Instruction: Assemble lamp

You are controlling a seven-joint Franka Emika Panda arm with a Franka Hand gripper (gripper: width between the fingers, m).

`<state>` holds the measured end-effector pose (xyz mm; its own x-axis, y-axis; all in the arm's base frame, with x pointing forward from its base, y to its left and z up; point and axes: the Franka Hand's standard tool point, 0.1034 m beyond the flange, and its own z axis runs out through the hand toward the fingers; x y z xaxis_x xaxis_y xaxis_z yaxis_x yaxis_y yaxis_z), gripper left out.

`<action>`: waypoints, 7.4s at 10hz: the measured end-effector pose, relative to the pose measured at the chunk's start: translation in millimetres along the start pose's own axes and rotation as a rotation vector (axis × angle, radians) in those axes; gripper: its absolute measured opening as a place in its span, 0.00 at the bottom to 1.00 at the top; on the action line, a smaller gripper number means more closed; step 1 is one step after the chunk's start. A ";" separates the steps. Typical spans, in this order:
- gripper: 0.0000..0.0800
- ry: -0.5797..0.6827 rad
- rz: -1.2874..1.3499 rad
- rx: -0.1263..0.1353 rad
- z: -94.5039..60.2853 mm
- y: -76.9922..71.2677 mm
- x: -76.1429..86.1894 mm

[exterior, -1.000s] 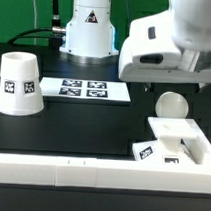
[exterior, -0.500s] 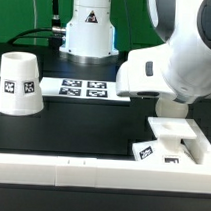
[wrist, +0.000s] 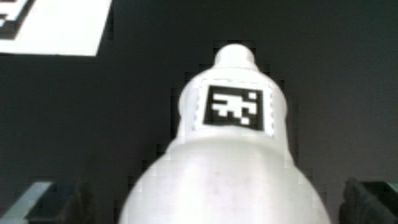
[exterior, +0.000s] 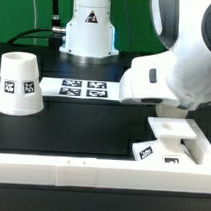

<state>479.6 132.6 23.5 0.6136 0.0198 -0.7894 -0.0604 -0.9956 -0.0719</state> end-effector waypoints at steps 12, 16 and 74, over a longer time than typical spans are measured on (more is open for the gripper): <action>0.72 0.017 -0.043 0.005 9.4 4.2 11.1; 0.72 0.037 -0.162 -0.007 -48.1 16.4 -23.2; 0.87 1.274 -0.516 -0.366 -204.9 29.7 -16.4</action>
Offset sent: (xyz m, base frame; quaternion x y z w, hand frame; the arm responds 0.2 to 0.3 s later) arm -0.0026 -0.0031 -0.0144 -0.0243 0.0045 -0.0106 0.9996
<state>629.1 84.0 159.3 0.7935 0.4828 0.3706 0.4679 -0.8733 0.1359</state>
